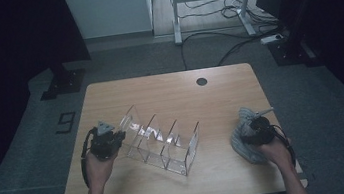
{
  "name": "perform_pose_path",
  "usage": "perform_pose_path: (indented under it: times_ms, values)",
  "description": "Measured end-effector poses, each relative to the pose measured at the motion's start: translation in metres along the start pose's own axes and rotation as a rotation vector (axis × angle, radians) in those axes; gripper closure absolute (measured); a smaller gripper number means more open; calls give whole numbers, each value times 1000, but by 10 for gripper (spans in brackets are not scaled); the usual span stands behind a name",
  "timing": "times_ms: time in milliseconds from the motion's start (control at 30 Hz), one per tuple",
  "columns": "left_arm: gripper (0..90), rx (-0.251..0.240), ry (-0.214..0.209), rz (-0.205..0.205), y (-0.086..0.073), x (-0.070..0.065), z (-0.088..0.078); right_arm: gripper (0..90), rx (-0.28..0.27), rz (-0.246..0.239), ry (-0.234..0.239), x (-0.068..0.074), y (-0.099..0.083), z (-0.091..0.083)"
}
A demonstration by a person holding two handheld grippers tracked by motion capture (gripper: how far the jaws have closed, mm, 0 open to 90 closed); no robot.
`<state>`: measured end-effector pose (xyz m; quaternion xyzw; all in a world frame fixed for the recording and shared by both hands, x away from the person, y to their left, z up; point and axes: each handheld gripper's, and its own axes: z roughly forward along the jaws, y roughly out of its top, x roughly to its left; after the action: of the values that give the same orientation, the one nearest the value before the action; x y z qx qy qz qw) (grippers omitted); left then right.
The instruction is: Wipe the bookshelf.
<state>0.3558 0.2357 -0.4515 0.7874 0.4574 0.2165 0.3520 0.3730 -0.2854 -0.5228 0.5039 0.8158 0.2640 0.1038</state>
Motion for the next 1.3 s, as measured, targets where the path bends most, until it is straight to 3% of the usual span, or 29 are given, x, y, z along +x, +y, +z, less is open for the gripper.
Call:
perform_pose_path:
  times_ms: [167, 467, 667, 800, 1067, 1300]
  values:
    - [672, 5, 4, 13, 1, -2, 0, 386, 1, -40, 32, 0, 0, -1]
    - [324, -18, 0, 14, 4, -3, -7, 259, -65, -70, 73, 3, 7, -21]
    - [175, -47, -24, 5, 7, -3, -20, 190, -100, -117, 107, 12, 15, -32]
    - [140, -57, -38, 5, 7, -6, -26, 156, -137, -132, 138, 18, 21, -40]
    - [80, -46, -34, 49, 2, -13, -35, 135, -154, -174, 170, 27, 26, -46]
    - [32, -31, -34, 53, -11, -17, -41, 132, -181, -194, 213, 36, 31, -49]
